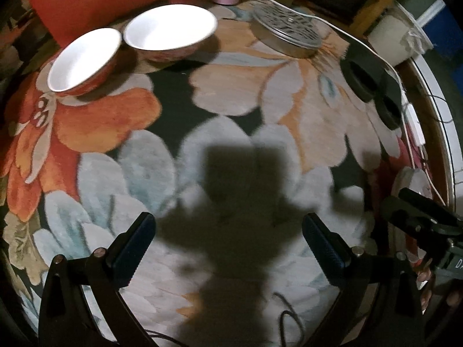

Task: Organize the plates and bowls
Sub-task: 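Move both grippers to the two white bowls beside the red bag, then close both grippers on the rim of one white bowl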

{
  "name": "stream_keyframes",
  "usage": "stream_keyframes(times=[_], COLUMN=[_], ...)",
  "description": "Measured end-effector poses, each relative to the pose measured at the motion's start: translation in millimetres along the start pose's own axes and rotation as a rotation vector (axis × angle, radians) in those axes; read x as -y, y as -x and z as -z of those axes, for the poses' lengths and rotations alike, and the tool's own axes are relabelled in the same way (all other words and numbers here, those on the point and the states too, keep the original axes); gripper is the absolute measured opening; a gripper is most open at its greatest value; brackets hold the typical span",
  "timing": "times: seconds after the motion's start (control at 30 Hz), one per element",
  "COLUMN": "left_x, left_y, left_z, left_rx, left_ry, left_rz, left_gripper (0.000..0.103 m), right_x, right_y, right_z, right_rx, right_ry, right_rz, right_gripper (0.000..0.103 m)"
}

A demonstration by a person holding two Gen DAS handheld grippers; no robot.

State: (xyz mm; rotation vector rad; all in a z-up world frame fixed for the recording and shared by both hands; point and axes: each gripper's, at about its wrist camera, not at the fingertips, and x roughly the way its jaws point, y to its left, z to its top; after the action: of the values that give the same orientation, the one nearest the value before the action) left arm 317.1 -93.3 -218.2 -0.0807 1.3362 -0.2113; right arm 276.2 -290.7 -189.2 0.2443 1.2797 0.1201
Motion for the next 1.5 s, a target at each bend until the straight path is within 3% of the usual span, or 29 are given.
stream_keyframes(times=[0.27, 0.47, 0.73, 1.0, 1.1, 1.23, 1.33, 1.5], left_x=[-58, -107, -168, -197, -194, -188, -181, -168], left_y=[5, 10, 19, 24, 24, 19, 16, 18], left_z=[-25, -45, -79, -103, -99, -92, -88, -84], left_rx=[0.042, 0.076, 0.168, 0.218, 0.223, 0.21, 0.205, 0.2], left_ry=[0.054, 0.124, 0.25, 0.333, 0.328, 0.336, 0.321, 0.26], left_rz=[-0.066, -0.062, -0.077, -0.09, -0.086, -0.066, -0.05, -0.046], left_gripper=[0.101, 0.101, 0.101, 0.101, 0.101, 0.101, 0.099, 0.091], right_x=[-41, -65, -85, -109, -121, -132, -131, -122], right_y=[-34, -57, -82, -107, -122, -142, -155, -153], right_z=[-27, -52, -108, -135, -144, -152, -155, -147], right_rx=[-0.077, -0.117, -0.049, -0.053, -0.079, -0.12, -0.157, -0.165], right_ry=[0.041, 0.033, -0.087, -0.132, -0.157, -0.209, -0.235, -0.196], right_rz=[-0.087, -0.158, -0.257, -0.263, -0.278, -0.284, -0.242, -0.279], right_gripper=[0.1, 0.1, 0.099, 0.094, 0.087, 0.057, 0.023, 0.015])
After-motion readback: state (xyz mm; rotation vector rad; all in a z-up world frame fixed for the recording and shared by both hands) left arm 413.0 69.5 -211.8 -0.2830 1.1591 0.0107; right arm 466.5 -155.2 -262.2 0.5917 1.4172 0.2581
